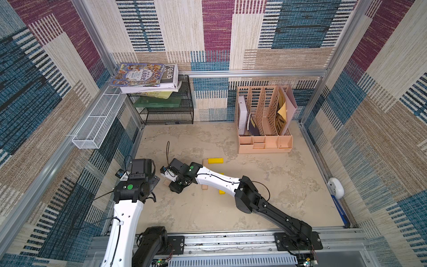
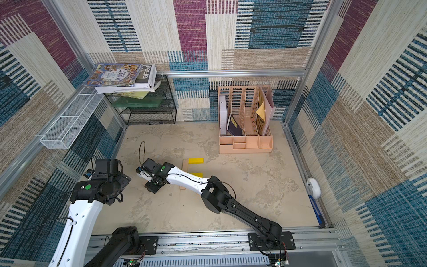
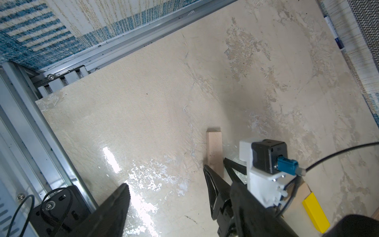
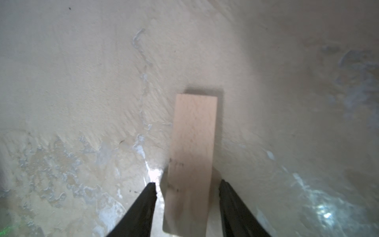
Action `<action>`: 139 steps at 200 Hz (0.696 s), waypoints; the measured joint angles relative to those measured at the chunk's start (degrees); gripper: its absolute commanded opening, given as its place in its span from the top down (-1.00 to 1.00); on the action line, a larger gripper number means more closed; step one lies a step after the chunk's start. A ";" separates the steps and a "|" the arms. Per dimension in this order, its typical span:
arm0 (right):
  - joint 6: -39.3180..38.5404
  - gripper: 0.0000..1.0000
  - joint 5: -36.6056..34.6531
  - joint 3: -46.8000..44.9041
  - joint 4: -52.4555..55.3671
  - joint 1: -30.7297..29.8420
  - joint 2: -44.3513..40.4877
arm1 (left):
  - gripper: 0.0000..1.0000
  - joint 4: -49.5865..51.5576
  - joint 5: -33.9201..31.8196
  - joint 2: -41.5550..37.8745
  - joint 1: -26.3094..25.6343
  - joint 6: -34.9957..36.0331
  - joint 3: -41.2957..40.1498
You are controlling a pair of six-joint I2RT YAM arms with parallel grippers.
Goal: Assemble the number 6 with building blocks
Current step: Pick up the building block from the center of the board.
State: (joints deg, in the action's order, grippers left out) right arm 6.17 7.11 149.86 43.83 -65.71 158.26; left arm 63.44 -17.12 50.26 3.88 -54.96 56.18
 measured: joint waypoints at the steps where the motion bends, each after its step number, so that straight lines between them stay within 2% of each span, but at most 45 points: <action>1: 0.04 0.22 -0.04 0.00 0.02 -0.04 0.00 | -0.62 0.00 0.00 0.02 0.00 0.02 0.00; 43: -0.39 0.48 -2.56 0.00 0.09 -0.52 -0.04 | -0.62 -0.42 0.24 0.72 0.11 0.59 -0.04; 77: -1.07 0.44 -6.49 -1.36 2.54 -0.09 -2.38 | -0.62 -0.87 0.24 0.70 0.20 1.18 -0.37; 113: -1.79 0.45 -9.77 -7.10 5.31 2.75 -10.86 | -0.62 -1.75 -0.07 0.52 0.26 1.40 -0.46; 139: -3.67 0.48 -9.88 -16.72 6.10 5.27 -19.56 | -0.62 -2.40 -0.13 0.59 0.28 1.40 -0.66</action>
State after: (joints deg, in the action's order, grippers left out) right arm 2.50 -2.76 133.14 49.93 -60.45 138.69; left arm 61.04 -17.26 50.85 4.16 -53.56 55.53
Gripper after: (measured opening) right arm 0.328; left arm 0.811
